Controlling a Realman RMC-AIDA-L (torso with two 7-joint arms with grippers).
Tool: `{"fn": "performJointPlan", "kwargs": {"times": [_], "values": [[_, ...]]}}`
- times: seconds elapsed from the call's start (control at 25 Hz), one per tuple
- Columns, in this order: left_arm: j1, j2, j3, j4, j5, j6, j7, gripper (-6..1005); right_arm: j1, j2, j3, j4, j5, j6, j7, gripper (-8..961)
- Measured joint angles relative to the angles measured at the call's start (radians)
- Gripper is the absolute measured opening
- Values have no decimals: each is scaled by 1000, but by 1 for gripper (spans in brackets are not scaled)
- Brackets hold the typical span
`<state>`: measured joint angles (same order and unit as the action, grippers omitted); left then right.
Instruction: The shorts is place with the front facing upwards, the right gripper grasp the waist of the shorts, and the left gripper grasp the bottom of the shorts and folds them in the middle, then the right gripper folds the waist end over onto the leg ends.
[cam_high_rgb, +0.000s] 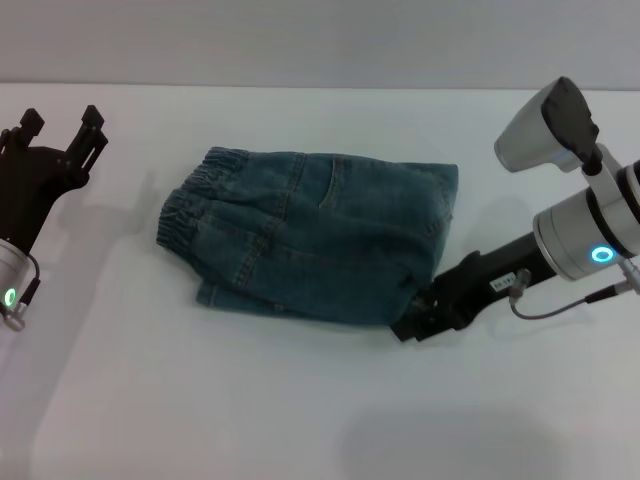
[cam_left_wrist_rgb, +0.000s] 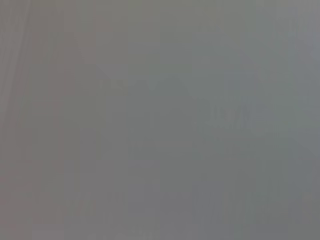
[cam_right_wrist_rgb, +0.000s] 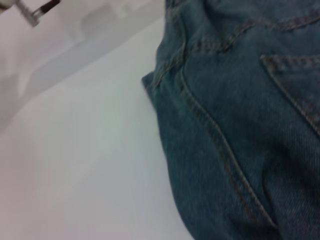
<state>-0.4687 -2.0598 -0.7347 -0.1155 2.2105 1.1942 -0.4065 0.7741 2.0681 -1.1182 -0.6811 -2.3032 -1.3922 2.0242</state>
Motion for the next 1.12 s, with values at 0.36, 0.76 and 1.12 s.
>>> {"fn": "performJointPlan", "kwargs": {"times": [0.36, 0.76, 1.12], "values": [[12, 1, 0, 1, 0, -2, 0, 797, -40, -4, 50, -45, 57, -7, -11, 559], [39, 3, -8, 2, -2, 47, -6, 797, -318, 4, 204, -178, 585, -158, -453, 558], [144, 2, -63, -4, -8, 343, -1, 797, -380, 7, 454, 335, 1281, -16, -1446, 558]]}}
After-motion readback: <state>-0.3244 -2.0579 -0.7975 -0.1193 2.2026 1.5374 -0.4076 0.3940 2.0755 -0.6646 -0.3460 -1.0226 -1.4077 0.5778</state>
